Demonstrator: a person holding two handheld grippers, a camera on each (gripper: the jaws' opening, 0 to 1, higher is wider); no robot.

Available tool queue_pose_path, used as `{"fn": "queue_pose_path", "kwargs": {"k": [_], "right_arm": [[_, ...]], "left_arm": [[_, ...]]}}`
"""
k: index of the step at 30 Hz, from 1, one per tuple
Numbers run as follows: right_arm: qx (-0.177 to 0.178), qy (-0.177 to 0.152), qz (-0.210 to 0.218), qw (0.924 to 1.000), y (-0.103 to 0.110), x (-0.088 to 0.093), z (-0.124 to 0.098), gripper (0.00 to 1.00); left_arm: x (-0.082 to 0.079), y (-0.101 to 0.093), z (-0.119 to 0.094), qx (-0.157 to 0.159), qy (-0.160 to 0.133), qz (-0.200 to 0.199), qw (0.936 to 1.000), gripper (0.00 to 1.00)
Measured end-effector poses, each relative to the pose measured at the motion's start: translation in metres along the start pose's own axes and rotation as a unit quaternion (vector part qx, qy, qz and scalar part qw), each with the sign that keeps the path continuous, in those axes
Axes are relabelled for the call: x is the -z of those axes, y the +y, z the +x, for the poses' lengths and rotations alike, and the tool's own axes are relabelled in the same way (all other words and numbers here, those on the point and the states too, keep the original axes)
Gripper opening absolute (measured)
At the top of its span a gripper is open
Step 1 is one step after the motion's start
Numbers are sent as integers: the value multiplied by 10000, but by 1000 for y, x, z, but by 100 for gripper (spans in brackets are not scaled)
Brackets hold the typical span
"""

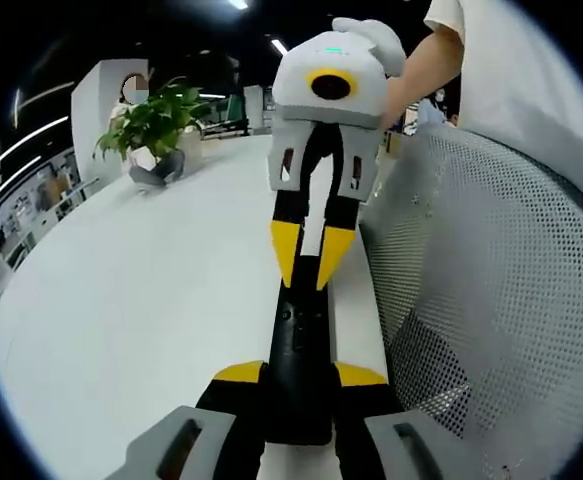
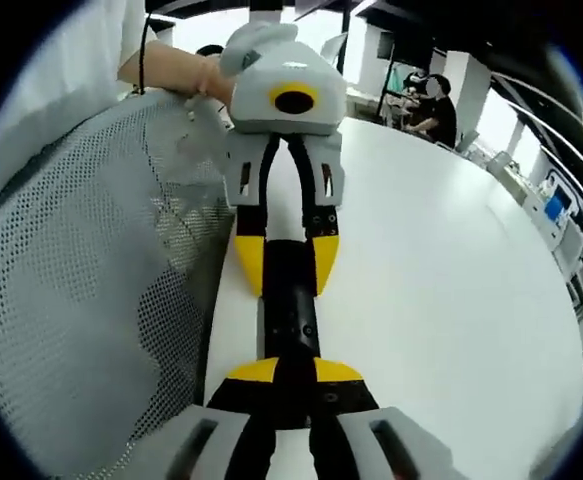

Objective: Press the specified remote control buttons in sequence, fully releasing each button before pressing the next.

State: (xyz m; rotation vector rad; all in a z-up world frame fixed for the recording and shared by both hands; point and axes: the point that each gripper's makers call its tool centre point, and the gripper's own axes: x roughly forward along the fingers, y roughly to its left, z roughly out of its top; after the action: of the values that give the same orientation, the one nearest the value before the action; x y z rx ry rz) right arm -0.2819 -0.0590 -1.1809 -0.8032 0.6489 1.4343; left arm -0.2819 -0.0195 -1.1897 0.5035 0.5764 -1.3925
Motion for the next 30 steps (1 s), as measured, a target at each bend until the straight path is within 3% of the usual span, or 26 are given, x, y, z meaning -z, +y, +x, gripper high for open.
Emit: {"fn": "queue_pose_path", "kwargs": {"k": [2,5,8,10,12,13,14,17,23,27,30], "right_arm": [[-120,90,-96,9998,0,0,1,8],[-337,344,-582,9971,2,0,2,7],[-537,649,-510,9951,3,0,4,5],[-616,883,-185,9940,2,1,4,5],[-601,950,-269,9933,0,-1,5,4],[-536,1031,-91,9932,1,0,5,4],[-519,1029,-185,9932,2,-1,6,5],[-404,775,169,9960,0,0,4,5],[85,109,-177,9997,1,-1,1,5],[133,61,-325,9994,5,-2,2,2],[-50,222,-306,9993,2,-3,3,2]], "left_arm": [[0,0,0,5,3,2,10000,24],[0,0,0,1,-6,-9,10000,24],[0,0,0,3,7,-7,10000,24],[0,0,1,-2,25,-4,10000,24],[0,1,1,-3,27,-1,10000,24],[-1,1,1,0,24,1,10000,24],[-1,1,1,4,11,-8,10000,24],[-1,1,1,-9,4,-19,10000,24],[-1,1,1,-24,0,-32,10000,24],[-1,1,1,-40,4,-36,10000,24],[0,1,1,-50,-6,-61,10000,24]]}}
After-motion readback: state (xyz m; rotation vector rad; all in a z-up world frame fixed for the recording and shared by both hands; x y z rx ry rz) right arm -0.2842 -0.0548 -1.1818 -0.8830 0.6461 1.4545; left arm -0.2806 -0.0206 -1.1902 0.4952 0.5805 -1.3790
